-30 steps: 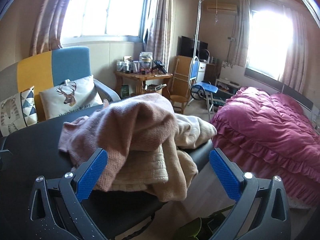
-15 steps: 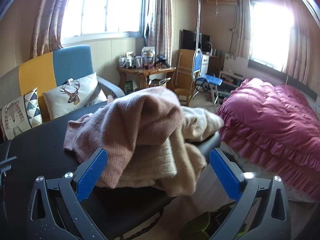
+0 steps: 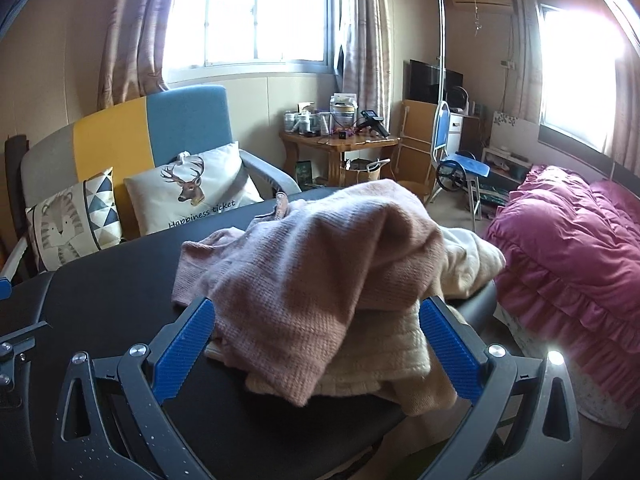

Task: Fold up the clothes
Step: 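Move both grippers toward the pile of pink and cream sweaters, then grasp the pink knit sweater with the right gripper and lift it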

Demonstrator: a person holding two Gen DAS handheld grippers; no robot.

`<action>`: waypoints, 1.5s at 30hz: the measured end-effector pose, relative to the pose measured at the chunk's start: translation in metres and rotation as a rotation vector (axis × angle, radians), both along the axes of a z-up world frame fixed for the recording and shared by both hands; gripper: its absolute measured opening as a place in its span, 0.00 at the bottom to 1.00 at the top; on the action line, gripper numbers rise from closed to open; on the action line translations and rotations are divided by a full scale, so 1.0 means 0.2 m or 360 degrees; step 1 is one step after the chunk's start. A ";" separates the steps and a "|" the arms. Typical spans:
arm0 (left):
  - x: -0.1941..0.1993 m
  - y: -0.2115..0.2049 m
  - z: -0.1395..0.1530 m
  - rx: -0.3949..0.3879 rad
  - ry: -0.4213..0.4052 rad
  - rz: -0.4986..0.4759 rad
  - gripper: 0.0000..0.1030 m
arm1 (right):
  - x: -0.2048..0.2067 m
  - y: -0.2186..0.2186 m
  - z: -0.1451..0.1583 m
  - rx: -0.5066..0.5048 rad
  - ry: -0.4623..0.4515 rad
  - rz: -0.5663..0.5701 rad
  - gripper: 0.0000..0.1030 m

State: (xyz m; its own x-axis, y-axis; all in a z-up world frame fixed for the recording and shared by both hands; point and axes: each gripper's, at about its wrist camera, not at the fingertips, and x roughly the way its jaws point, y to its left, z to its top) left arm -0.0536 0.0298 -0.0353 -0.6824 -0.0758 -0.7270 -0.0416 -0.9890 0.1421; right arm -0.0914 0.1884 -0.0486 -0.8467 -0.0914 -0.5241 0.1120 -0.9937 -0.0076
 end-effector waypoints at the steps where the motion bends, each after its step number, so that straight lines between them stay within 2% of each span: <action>1: -0.01 -0.01 0.00 0.0011 -0.0002 0.0004 0.88 | 0.01 -0.04 -0.04 0.0000 -0.0005 -0.0012 1.00; 5: -0.05 -0.03 -0.01 0.0038 -0.0028 0.0028 0.88 | 0.01 -0.02 -0.07 0.0022 0.0016 -0.0023 1.00; 11: -0.06 -0.03 -0.02 0.0025 -0.0034 0.0076 0.88 | -0.19 -0.01 -0.03 0.0104 0.0043 -0.0083 1.00; 15: -0.06 -0.06 -0.04 -0.0004 -0.0041 0.0111 0.88 | -0.32 -0.04 -0.09 0.0229 0.0065 -0.0089 0.99; 19: -0.07 -0.09 -0.04 -0.0019 -0.0049 0.0151 0.86 | -0.43 -0.06 -0.18 0.0294 -0.0043 -0.0107 0.87; 22: -0.08 -0.12 -0.05 -0.0027 -0.0060 0.0173 0.85 | -0.48 -0.05 -0.24 0.0352 -0.0088 -0.0129 0.85; 24: -0.08 -0.14 -0.06 -0.0023 -0.0066 0.0189 0.84 | -0.51 -0.07 -0.27 0.0362 -0.0108 -0.0132 0.80; 25: -0.09 -0.15 -0.06 -0.0019 -0.0069 0.0197 0.84 | -0.53 -0.08 -0.28 0.0364 -0.0123 -0.0126 0.69; 26: -0.09 -0.16 -0.06 -0.0017 -0.0072 0.0203 0.84 | -0.53 -0.08 -0.30 0.0362 -0.0165 -0.0113 0.49; 27: -0.09 -0.16 -0.06 -0.0014 -0.0075 0.0209 0.84 | -0.54 -0.07 -0.32 0.0352 -0.0213 -0.0093 0.37; 28: -0.08 -0.17 -0.06 -0.0013 -0.0075 0.0212 0.84 | -0.54 -0.07 -0.33 0.0320 -0.0277 -0.0051 0.26; 29: -0.08 -0.17 -0.06 -0.0011 -0.0076 0.0214 0.84 | -0.53 -0.06 -0.33 0.0293 -0.0321 -0.0019 0.24; 32: -0.07 -0.22 -0.06 0.0014 -0.0078 0.0238 0.83 | -0.47 -0.07 -0.26 0.0247 -0.0287 0.0013 0.21; 35: -0.04 -0.28 -0.06 0.0047 -0.0079 0.0270 0.77 | -0.38 -0.11 -0.13 0.0133 -0.0192 0.0102 0.21; 41: 0.01 -0.39 -0.06 0.0112 -0.0082 0.0333 0.73 | -0.15 -0.26 0.10 -0.0049 -0.0050 0.0344 0.20; 45: 0.06 -0.49 -0.05 0.0145 -0.0074 0.0390 0.72 | 0.02 -0.48 0.05 -0.0102 -0.0089 0.0548 0.20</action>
State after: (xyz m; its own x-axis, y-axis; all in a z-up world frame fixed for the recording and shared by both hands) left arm -0.0411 -0.0690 -0.0454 -0.6173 -0.1676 -0.7687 0.1965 -0.9789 0.0557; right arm -0.0871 0.0925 -0.0388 -0.7307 -0.4005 -0.5529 0.4387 -0.8959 0.0691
